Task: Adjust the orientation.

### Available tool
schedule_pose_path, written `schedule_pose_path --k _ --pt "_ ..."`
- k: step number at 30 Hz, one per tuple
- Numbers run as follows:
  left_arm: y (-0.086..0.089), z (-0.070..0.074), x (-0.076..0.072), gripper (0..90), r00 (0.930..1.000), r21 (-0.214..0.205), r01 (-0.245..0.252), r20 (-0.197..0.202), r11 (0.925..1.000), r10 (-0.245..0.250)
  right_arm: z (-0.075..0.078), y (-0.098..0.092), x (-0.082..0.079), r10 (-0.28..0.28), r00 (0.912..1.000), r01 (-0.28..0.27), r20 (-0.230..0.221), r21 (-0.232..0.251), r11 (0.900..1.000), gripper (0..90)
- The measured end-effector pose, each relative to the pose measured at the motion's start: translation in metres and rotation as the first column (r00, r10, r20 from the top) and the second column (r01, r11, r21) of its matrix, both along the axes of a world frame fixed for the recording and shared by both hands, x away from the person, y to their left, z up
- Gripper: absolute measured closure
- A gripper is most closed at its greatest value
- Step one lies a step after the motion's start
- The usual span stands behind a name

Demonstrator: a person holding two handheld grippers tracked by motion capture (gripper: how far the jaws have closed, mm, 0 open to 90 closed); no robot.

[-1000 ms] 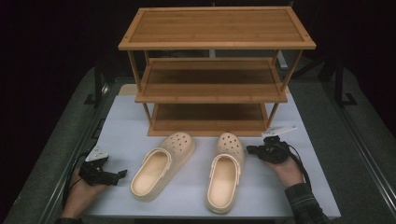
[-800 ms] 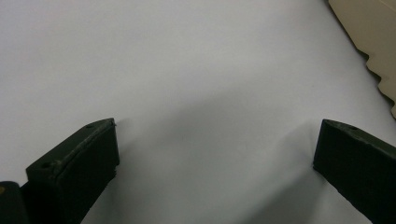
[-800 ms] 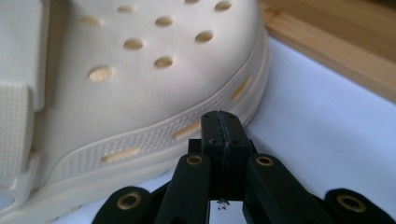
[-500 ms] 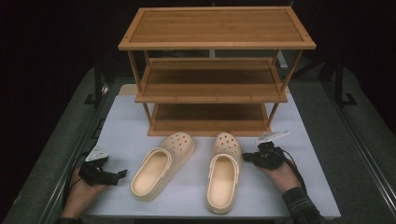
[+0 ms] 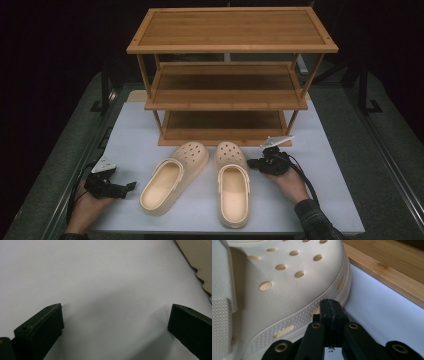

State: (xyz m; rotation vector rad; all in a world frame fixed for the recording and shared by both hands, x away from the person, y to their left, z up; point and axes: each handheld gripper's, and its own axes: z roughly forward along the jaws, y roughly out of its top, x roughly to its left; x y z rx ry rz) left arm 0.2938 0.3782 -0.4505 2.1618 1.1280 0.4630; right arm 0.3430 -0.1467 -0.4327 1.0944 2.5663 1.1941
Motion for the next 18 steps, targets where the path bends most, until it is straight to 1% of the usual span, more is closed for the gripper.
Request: schedule_pose_path --k 2,7,8,12,14,18 --pt "0.0 0.0 0.0 0.0 1.0 0.0 0.0 0.0 1.0 0.0 -0.001 0.003 0.002 0.005 1.0 -0.005 -0.003 0.007 1.0 89.8" --pt "0.0 0.0 0.0 0.0 1.0 -0.001 0.0 0.0 1.0 0.0 -0.001 0.012 0.006 0.019 0.9998 -0.019 -0.003 0.008 0.9998 89.8" --pt "0.0 0.0 0.0 0.0 1.0 -0.001 0.0 0.0 1.0 0.0 0.0 0.013 0.006 0.019 0.9998 -0.019 0.001 0.001 0.9998 89.8" --pt "0.0 0.0 0.0 0.0 1.0 0.0 0.0 0.0 1.0 0.0 0.0 0.013 0.007 0.019 0.9998 -0.019 0.001 0.003 0.9998 89.1" --pt "0.0 0.0 0.0 0.0 1.0 0.0 0.001 0.001 1.0 -0.001 0.001 0.011 0.006 0.013 0.9999 -0.013 -0.002 0.01 0.9999 85.7" --pt "0.0 0.0 0.0 0.0 1.0 0.0 0.0 0.001 1.0 0.0 0.005 0.001 0.001 -0.008 1.0 0.008 0.001 0.038 0.9993 77.8"
